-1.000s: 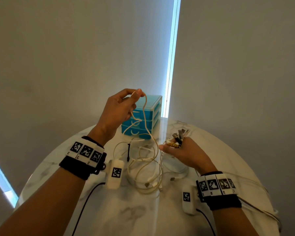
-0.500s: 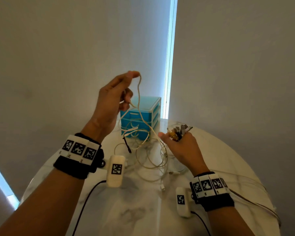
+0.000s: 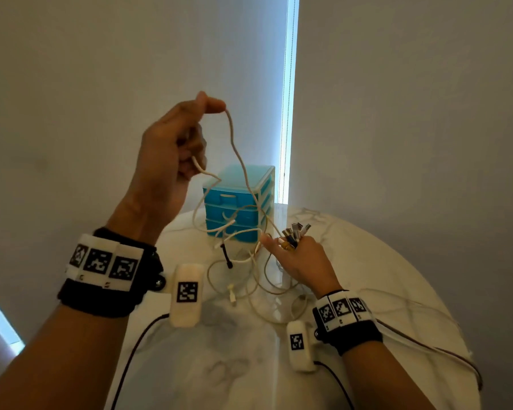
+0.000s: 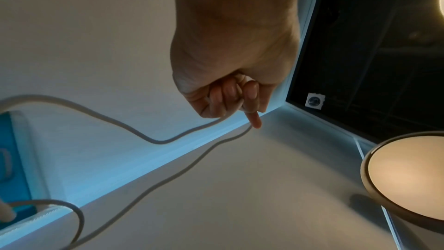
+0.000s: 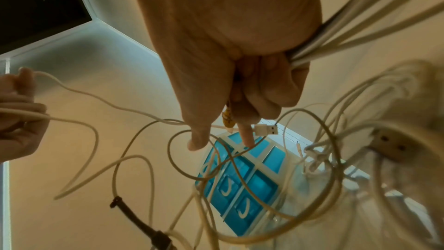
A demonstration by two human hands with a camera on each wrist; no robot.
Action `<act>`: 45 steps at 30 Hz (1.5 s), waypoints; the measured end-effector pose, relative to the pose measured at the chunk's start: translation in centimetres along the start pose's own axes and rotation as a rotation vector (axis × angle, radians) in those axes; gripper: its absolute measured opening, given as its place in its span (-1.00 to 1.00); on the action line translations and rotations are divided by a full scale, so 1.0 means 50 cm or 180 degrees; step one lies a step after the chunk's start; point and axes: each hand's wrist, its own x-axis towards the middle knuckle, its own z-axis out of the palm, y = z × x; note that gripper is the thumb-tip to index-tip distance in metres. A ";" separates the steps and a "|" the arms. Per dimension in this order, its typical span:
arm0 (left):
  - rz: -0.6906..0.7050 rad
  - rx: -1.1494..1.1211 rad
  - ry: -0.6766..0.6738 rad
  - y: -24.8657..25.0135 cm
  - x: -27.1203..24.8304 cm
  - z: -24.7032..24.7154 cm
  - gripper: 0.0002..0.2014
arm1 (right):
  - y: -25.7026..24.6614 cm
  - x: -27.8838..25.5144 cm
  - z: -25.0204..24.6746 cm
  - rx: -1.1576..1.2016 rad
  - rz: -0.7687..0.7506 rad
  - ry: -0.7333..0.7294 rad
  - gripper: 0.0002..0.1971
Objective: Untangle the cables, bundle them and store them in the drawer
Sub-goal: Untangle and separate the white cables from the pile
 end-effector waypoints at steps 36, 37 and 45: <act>0.0691 -0.1467 0.1897 0.007 0.042 -0.243 -0.58 | 0.104 0.042 -0.031 0.0790 0.0969 0.0564 -0.70; 0.0560 -0.1230 0.1830 0.000 0.042 -0.221 -0.65 | 0.099 0.042 -0.032 0.0809 0.0888 0.0466 -0.69; -0.0126 -0.0585 0.0858 -0.093 0.015 -0.094 -0.69 | 0.019 0.017 -0.059 0.1465 0.0352 0.0792 -0.54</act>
